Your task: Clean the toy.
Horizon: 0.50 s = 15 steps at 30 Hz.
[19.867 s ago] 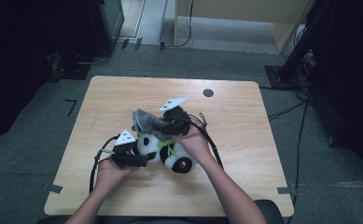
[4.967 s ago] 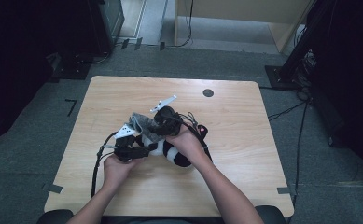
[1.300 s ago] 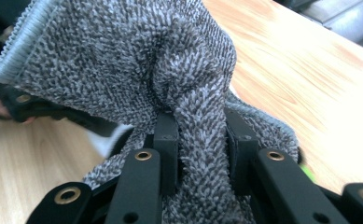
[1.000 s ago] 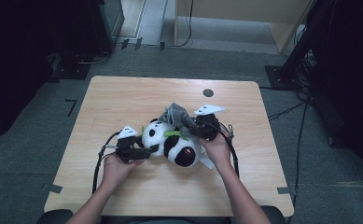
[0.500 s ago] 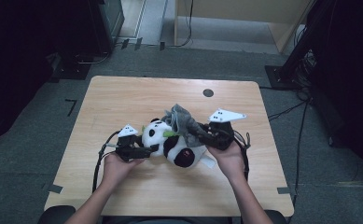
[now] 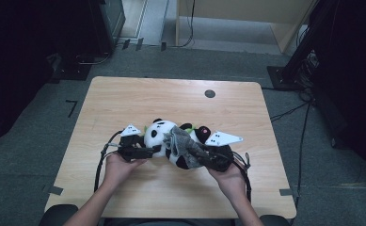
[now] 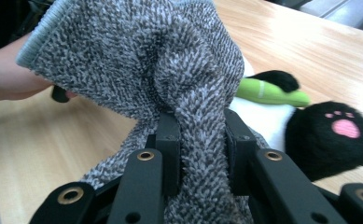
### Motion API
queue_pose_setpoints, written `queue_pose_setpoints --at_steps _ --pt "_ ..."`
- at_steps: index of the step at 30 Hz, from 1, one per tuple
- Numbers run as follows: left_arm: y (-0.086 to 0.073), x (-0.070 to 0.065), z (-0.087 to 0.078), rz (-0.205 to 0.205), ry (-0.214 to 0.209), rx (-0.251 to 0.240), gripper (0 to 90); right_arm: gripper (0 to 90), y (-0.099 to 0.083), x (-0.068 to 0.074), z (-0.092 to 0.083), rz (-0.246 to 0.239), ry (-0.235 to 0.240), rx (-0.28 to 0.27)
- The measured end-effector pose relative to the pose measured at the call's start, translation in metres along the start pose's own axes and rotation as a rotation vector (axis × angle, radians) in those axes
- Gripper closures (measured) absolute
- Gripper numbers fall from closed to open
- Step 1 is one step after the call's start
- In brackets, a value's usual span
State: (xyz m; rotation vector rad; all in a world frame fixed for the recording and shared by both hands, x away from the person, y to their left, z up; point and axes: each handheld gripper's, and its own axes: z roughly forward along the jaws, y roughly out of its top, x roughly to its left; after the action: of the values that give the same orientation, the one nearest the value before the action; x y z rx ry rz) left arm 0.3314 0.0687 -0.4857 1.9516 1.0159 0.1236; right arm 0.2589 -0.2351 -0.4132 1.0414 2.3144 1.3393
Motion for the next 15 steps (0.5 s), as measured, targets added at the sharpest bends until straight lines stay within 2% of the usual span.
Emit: queue_pose_setpoints --at_steps 2,6,10,13,15 --pt "0.000 0.000 0.000 0.002 -0.002 -0.002 22.2 73.3 -0.001 -0.003 0.000 -0.006 -0.023 0.009" --pt "-0.001 0.000 0.000 0.001 -0.004 -0.007 22.1 73.4 -0.005 -0.013 0.000 0.017 -0.034 0.018" --pt "-0.002 0.001 0.000 0.005 -0.012 -0.016 21.2 73.6 -0.004 -0.019 -0.004 0.023 -0.067 0.018" --pt "-0.002 0.001 -0.001 0.010 -0.014 -0.018 20.6 73.5 0.000 -0.022 -0.012 0.031 -0.076 -0.008" --pt "-0.002 0.002 -0.001 0.013 -0.015 -0.017 20.3 73.4 0.005 -0.019 -0.017 0.027 -0.069 -0.035"
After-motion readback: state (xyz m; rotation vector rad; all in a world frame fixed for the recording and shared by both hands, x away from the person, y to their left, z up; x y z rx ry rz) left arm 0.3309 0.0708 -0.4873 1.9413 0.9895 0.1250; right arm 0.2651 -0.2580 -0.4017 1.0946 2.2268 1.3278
